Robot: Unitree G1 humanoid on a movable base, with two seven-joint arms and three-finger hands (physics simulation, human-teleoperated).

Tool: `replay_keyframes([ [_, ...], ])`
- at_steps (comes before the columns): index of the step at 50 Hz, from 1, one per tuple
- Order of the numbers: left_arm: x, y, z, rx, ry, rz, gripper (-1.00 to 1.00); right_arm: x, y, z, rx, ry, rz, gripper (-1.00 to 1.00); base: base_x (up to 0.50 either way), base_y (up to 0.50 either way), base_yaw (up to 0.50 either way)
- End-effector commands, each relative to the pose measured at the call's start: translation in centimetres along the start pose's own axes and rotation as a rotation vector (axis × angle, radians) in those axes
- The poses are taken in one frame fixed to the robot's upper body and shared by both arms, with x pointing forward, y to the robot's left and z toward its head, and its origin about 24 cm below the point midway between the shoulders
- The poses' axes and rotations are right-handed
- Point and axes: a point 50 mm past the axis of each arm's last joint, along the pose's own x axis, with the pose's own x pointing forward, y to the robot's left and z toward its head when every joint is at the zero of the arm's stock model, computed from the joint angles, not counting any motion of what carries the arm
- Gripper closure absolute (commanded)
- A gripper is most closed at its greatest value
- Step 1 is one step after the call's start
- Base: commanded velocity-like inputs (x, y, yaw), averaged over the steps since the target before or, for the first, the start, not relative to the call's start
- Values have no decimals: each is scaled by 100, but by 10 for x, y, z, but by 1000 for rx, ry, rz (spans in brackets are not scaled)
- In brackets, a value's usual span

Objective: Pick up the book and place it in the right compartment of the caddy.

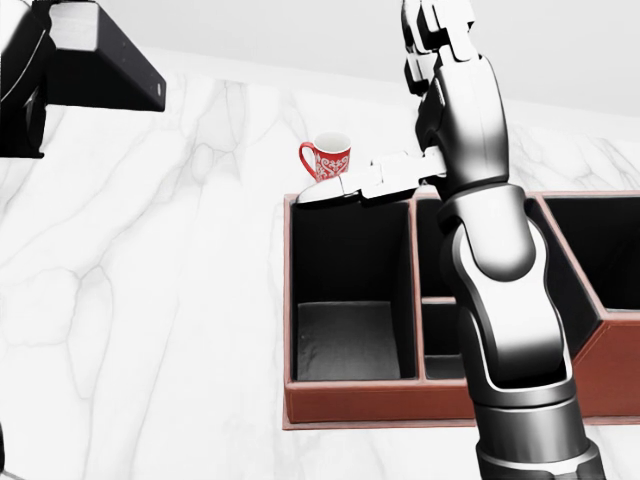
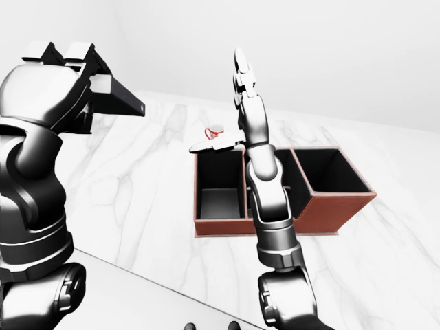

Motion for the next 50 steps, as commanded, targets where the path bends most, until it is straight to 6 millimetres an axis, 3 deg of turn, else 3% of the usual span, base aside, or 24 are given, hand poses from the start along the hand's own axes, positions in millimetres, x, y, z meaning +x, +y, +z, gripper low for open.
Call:
replay_keyframes([
  [1, -11, 26, 9, 41, 12, 135, 100, 1, -1, -18, 17, 75, -21, -100, 0, 0, 0],
  [3, -13, 27, 11, 41, 10, 144, 100, -1, -1, -12, 29, 51, -35, -100, 0, 0, 0],
  [8, -13, 29, 13, 30, 4, 156, 100, -3, -1, -25, 45, 103, -64, -100, 0, 0, 0],
  [16, -18, 37, 16, 42, 6, 201, 100, -7, -2, -28, 52, 114, -82, -100, 0, 0, 0],
  [32, -22, 41, 19, 51, 7, 231, 100, -4, 1, -19, 52, 78, -73, -100, 0, 0, 0],
  [50, -29, 43, 31, 33, -1, 265, 100, -2, 11, -29, 41, 122, -64, -100, 0, 0, 0],
])
